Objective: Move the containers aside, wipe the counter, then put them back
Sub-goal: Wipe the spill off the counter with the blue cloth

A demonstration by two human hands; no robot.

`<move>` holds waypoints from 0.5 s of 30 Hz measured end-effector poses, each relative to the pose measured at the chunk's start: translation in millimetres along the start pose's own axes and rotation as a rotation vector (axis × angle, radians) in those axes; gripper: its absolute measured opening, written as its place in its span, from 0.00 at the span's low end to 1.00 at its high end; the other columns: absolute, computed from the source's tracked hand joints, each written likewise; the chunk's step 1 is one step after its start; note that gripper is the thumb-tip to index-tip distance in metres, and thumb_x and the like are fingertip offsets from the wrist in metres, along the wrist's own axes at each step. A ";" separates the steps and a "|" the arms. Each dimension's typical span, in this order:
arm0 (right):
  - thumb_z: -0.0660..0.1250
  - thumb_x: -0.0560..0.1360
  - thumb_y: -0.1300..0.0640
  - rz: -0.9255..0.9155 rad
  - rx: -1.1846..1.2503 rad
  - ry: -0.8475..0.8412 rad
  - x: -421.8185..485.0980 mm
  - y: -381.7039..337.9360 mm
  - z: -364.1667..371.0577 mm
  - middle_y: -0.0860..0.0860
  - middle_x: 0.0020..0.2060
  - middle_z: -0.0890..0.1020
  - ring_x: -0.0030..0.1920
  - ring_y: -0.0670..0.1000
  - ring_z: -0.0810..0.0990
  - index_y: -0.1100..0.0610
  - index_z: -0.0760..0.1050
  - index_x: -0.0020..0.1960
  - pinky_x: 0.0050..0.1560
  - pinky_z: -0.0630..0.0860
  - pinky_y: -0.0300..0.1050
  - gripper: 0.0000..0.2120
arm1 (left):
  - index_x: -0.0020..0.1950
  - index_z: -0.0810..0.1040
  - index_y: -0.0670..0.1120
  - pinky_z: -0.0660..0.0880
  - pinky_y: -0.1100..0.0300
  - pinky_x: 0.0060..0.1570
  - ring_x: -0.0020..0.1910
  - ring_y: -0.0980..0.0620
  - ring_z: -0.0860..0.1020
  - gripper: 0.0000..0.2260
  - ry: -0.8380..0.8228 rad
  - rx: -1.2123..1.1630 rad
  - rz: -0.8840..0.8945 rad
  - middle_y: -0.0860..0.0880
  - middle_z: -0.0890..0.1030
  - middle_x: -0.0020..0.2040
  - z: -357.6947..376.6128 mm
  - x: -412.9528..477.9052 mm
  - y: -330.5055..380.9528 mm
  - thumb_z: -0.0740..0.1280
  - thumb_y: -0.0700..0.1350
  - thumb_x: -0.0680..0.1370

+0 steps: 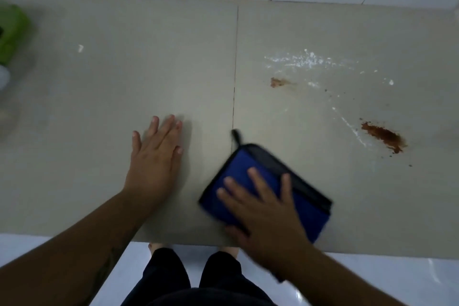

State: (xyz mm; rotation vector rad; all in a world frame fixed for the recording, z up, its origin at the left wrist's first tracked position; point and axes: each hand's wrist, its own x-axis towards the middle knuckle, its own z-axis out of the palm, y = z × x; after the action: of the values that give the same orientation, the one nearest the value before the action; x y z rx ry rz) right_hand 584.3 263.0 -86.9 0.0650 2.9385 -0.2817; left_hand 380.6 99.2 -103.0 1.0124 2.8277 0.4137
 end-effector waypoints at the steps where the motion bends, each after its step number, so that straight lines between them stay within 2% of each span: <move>1: 0.53 0.76 0.35 -0.070 0.013 -0.007 11.7 -16.5 4.3 0.41 0.75 0.63 0.76 0.57 0.56 0.41 0.60 0.74 0.67 0.47 0.76 0.28 | 0.77 0.58 0.49 0.41 0.44 0.73 0.78 0.49 0.48 0.23 0.024 -0.012 -0.047 0.49 0.58 0.78 -1.6 -3.6 -5.4 0.49 0.50 0.81; 3: 0.52 0.78 0.38 -0.156 0.044 0.012 52.3 -29.0 1.2 0.41 0.76 0.59 0.77 0.55 0.52 0.42 0.57 0.76 0.69 0.44 0.73 0.27 | 0.77 0.59 0.48 0.43 0.42 0.73 0.78 0.47 0.50 0.24 0.047 -0.010 -0.119 0.48 0.59 0.78 -2.0 -6.0 -11.5 0.49 0.50 0.81; 5: 0.49 0.79 0.39 -0.142 0.048 0.029 102.3 -10.6 -12.5 0.40 0.77 0.53 0.78 0.53 0.47 0.41 0.51 0.77 0.70 0.39 0.70 0.27 | 0.77 0.60 0.47 0.45 0.40 0.72 0.78 0.45 0.51 0.23 0.067 -0.016 -0.172 0.48 0.59 0.78 -2.7 -0.4 -10.4 0.50 0.49 0.81; 8: 0.47 0.80 0.38 0.076 0.051 0.039 149.1 56.9 -33.7 0.40 0.78 0.48 0.78 0.51 0.44 0.40 0.46 0.77 0.71 0.38 0.67 0.27 | 0.77 0.58 0.48 0.44 0.42 0.73 0.78 0.46 0.49 0.22 0.047 -0.003 -0.205 0.49 0.57 0.78 -1.0 5.8 -4.4 0.51 0.47 0.83; 12: 0.45 0.79 0.37 0.349 0.045 0.087 103.2 119.6 -36.9 0.41 0.78 0.48 0.78 0.53 0.44 0.41 0.46 0.78 0.72 0.40 0.67 0.28 | 0.77 0.58 0.47 0.45 0.40 0.73 0.78 0.46 0.49 0.22 0.037 0.020 -0.203 0.48 0.56 0.79 -1.0 5.4 -4.2 0.49 0.48 0.83; 15: 0.49 0.79 0.38 0.289 -0.001 0.069 41.7 78.4 -15.6 0.42 0.78 0.52 0.78 0.55 0.47 0.42 0.50 0.77 0.71 0.40 0.67 0.28 | 0.77 0.57 0.47 0.47 0.40 0.73 0.78 0.45 0.50 0.23 0.023 0.038 -0.228 0.48 0.56 0.79 0.6 7.3 -5.4 0.48 0.49 0.82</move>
State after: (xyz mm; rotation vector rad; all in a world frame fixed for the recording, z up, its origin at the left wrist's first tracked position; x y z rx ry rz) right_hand 545.3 343.9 -94.3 0.5032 2.9439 -0.2370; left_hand 371.8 100.0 -105.2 0.6834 2.9371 0.3500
